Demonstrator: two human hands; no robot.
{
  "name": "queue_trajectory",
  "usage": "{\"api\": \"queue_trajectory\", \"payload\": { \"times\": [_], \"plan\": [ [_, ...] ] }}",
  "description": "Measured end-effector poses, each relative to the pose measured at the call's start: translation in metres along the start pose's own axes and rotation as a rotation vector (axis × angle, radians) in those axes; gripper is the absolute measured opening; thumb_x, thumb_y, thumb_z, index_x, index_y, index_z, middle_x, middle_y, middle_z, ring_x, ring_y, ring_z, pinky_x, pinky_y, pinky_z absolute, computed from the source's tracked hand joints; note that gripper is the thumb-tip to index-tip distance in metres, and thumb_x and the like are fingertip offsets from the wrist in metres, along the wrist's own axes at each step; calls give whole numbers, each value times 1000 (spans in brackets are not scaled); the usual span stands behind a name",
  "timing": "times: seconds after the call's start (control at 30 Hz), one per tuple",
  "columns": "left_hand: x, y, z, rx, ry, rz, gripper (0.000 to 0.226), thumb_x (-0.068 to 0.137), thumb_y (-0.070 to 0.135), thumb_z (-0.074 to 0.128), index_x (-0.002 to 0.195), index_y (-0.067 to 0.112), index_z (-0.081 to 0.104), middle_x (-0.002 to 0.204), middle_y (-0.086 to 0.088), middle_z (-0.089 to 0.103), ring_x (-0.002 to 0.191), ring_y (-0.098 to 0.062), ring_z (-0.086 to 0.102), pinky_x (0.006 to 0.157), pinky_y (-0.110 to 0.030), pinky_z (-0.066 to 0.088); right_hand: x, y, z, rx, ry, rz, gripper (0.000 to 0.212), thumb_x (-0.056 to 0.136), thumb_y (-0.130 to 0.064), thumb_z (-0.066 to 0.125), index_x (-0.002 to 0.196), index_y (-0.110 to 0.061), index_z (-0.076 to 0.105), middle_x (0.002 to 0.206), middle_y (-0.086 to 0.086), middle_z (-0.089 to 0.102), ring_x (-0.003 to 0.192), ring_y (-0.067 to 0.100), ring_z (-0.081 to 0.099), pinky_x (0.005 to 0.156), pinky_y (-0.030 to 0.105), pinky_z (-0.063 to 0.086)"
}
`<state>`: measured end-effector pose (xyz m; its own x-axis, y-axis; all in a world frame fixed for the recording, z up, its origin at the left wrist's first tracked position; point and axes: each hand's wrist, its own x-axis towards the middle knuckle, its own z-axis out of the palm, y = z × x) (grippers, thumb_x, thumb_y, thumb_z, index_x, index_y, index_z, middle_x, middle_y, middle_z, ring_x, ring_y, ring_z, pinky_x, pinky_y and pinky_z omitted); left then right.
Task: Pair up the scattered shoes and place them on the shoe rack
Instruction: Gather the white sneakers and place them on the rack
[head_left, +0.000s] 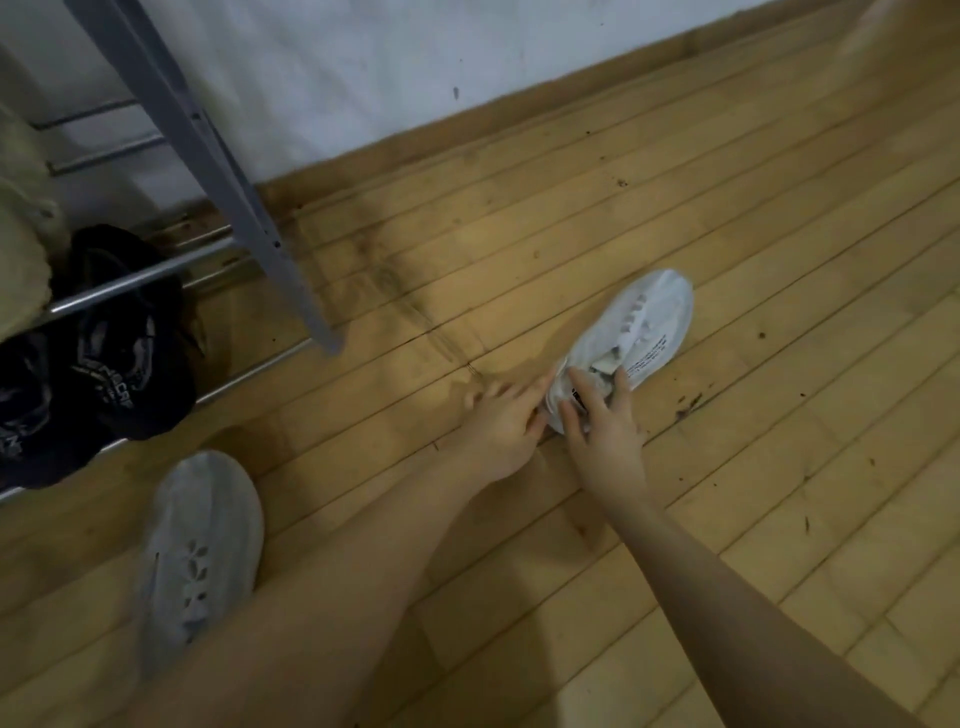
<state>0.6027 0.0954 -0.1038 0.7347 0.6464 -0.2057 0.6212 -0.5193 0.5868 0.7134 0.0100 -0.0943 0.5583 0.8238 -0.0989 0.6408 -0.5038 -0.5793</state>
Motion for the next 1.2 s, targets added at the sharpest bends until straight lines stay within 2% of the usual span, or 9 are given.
{"api": "queue_trajectory", "payload": {
  "times": [0.07, 0.2, 0.37, 0.57, 0.7, 0.9, 1.03, 1.1, 1.2],
  "plan": [
    [-15, 0, 2, -65, 39, -40, 48, 98, 33, 31, 144, 37, 18, 141, 9, 42, 127, -20, 31, 98, -38, 16, -8, -3, 4, -50, -22, -3, 41, 97, -40, 40, 138, -34, 40, 156, 10, 14, 134, 35, 30, 107, 50, 19],
    [-69, -13, 6, -96, 142, -112, 47, 96, 34, 36, 141, 41, 24, 141, 15, 40, 125, -15, 31, 98, -37, 18, -42, -15, 18, -106, -69, -118, 39, 96, -39, 41, 135, -34, 43, 150, 6, 27, 132, 34, 33, 104, 50, 26],
    [-135, -29, 6, -45, 209, -233, 47, 95, 32, 41, 141, 32, 31, 143, 6, 39, 128, -17, 24, 101, -36, 16, -80, -36, 34, -97, -178, -290, 38, 96, -36, 43, 134, -34, 43, 149, 6, 30, 133, 32, 31, 105, 48, 26],
    [-210, -49, 6, 34, 211, -240, 51, 96, 31, 42, 144, 26, 28, 146, 8, 38, 133, -24, 26, 101, -32, 9, -121, -58, 51, -119, -323, -438, 45, 95, -38, 45, 139, -36, 37, 148, 10, 31, 127, 35, 39, 101, 48, 32],
    [-249, -55, 0, 129, 232, -269, 47, 91, 31, 46, 137, 24, 43, 141, 5, 45, 130, -29, 35, 101, -43, 21, -142, -73, 62, -229, -345, -508, 48, 92, -45, 44, 139, -38, 36, 146, 12, 36, 114, 38, 49, 95, 44, 35],
    [-268, -67, -21, 253, 324, -321, 39, 87, 31, 55, 125, 22, 54, 137, -7, 49, 126, -35, 40, 96, -50, 30, -159, -95, 78, -343, -237, -376, 68, 85, -67, 39, 144, -47, 11, 155, 17, 12, 132, 37, 34, 101, 50, 31],
    [-279, -84, -24, 286, 246, -506, 59, 87, 51, 46, 141, 34, 29, 155, -6, 13, 138, -38, 11, 106, -55, 16, -161, -102, 82, -416, -235, -373, 68, 87, -61, 44, 145, -48, 11, 155, 19, 4, 133, 41, 28, 98, 53, 36],
    [-289, -90, -21, 295, 216, -586, 67, 83, 64, 41, 142, 43, 16, 156, -3, -3, 138, -41, -1, 107, -60, 9, -161, -103, 81, -405, -253, -390, 62, 89, -54, 46, 144, -46, 18, 154, 20, 7, 130, 45, 30, 97, 55, 37],
    [-303, -96, -16, 327, 166, -643, 75, 76, 73, 38, 140, 49, 5, 154, 0, -15, 136, -46, -2, 104, -66, 13, -164, -103, 79, -354, -263, -427, 54, 90, -45, 53, 140, -39, 35, 152, 23, 16, 122, 49, 37, 93, 55, 39]
  ]
}}
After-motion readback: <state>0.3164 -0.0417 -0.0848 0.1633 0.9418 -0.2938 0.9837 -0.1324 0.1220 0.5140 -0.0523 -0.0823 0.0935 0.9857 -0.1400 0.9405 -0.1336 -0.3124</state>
